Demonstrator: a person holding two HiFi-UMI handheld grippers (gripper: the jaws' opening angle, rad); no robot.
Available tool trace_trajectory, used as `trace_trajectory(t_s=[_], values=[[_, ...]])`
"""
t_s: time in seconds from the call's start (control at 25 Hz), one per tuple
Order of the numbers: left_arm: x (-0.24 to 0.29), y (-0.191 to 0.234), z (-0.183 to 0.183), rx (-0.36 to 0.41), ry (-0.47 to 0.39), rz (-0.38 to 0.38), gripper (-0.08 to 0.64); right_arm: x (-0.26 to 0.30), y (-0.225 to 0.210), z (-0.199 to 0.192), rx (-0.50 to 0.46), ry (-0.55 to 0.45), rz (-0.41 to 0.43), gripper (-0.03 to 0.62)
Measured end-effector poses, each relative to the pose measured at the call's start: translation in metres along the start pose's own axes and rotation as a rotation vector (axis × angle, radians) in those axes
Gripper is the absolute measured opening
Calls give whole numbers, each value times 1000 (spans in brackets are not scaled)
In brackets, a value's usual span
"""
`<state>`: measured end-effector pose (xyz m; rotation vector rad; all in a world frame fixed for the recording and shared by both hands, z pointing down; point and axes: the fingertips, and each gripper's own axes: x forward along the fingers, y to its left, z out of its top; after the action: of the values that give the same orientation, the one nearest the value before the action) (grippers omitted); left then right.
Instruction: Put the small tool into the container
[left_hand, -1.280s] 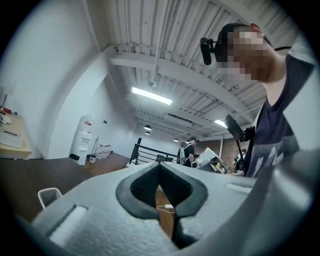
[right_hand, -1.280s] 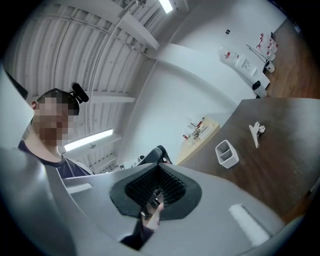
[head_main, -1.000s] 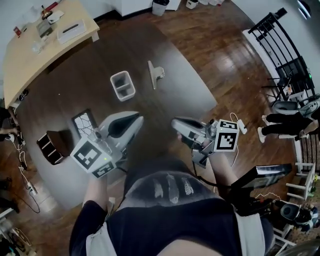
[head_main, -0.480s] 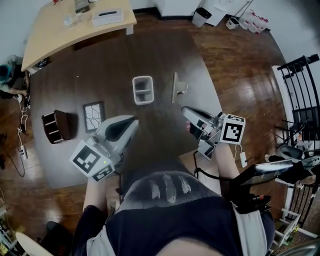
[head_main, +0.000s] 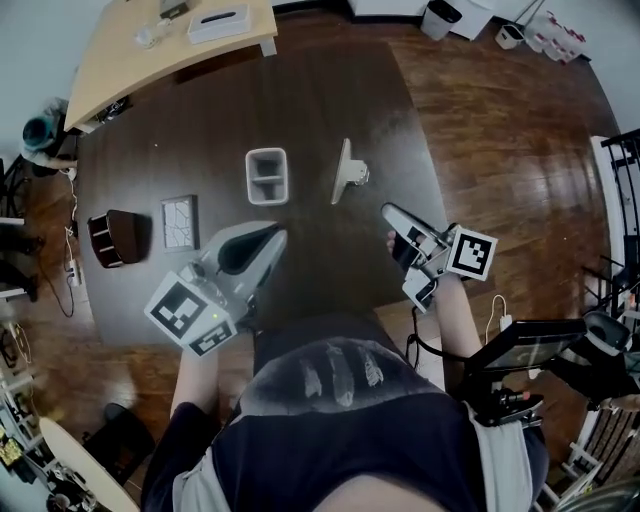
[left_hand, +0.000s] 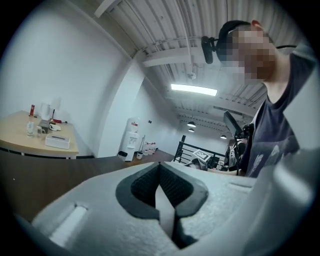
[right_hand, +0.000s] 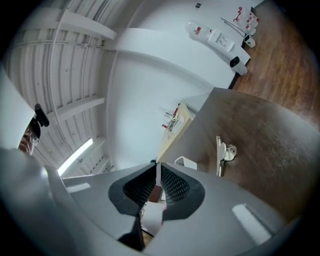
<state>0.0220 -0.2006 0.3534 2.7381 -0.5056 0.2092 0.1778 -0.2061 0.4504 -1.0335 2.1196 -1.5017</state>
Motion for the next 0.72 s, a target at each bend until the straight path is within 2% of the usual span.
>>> trace_trajectory(t_s=[0.16, 0.24, 0.36, 0.72], values=[[14, -2, -4, 33, 44, 54, -2, 11, -31, 16, -9, 54, -26, 111], [17, -1, -4, 51, 56, 86, -2, 16, -58, 21, -3, 87, -108, 132], [16, 5, -1, 54, 54, 138, -2, 33, -97, 25, 6, 140, -215, 147], [10, 25, -23, 21, 87, 245, -2, 66, -195, 34, 44, 284, -423, 152]])
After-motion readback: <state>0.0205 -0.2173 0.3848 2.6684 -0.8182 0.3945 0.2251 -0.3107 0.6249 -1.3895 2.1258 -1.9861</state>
